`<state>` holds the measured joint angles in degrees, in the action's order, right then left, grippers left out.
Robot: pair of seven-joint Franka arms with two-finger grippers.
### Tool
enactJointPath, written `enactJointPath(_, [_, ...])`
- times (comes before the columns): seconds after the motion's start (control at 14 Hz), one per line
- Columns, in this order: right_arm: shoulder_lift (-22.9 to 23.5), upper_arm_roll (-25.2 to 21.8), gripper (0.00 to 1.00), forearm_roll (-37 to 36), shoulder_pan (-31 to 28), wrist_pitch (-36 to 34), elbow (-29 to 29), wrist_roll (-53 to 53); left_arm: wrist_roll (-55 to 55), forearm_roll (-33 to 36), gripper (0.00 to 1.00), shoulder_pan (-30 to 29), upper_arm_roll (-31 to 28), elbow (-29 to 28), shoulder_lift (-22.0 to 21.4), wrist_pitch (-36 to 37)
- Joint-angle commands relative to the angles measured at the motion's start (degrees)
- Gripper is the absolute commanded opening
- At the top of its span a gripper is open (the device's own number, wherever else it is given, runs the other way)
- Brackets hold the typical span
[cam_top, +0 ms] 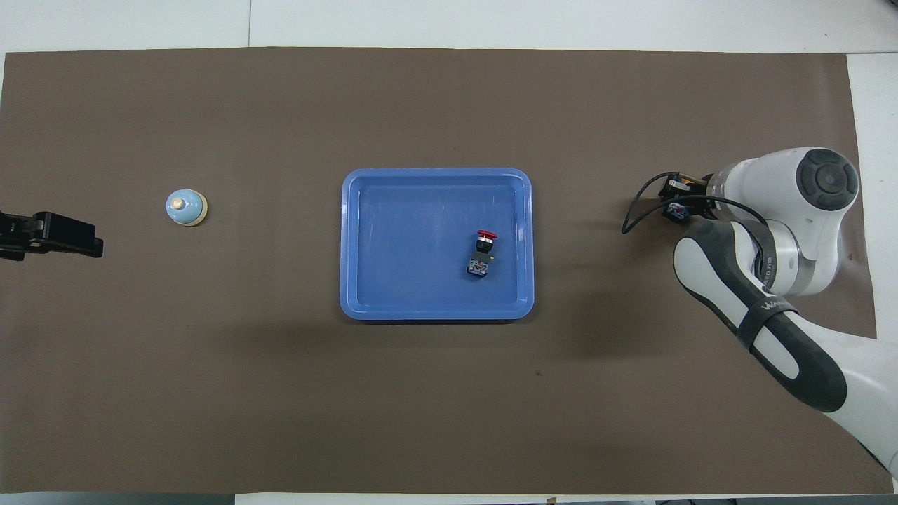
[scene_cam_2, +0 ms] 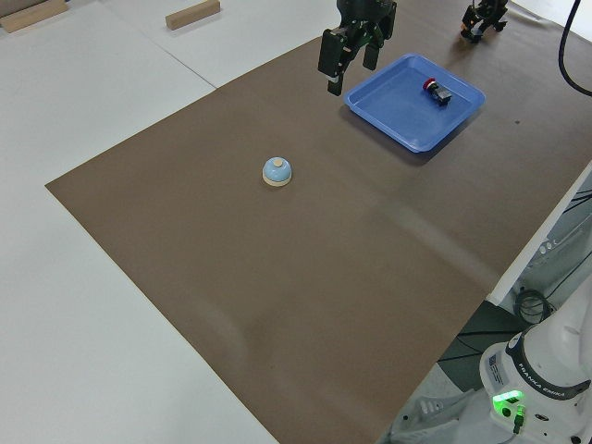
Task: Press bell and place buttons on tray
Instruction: 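Move the right gripper back and grasp the yellow-capped button, then place the yellow button in the tray beside the red one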
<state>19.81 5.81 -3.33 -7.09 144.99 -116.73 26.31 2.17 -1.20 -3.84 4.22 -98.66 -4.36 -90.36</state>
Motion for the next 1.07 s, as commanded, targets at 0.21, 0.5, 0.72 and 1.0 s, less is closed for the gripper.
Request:
enactJointPath(0.21, [0.1,1.0,0.00,0.4,0.1,-5.9,4.6,-0.7,0.4,0.1,1.00,-0.2,0.0,0.8,0.0,0.8])
enactJointPath(0.5, [0.1,1.0,0.00,1.0,6.3,-25.0,19.4,1.9,0.4,0.1,1.00,-0.2,0.0,0.8,0.0,0.8])
enactJointPath(0.72, [0.9,1.0,0.00,3.4,13.8,-31.6,25.5,8.6,0.4,0.1,1.00,-0.2,0.0,0.8,-0.1,0.8])
enactJointPath(1.0, [2.3,1.0,0.00,4.3,24.7,-32.2,29.1,17.7,0.4,0.1,1.00,-0.2,0.0,0.8,0.0,0.8])
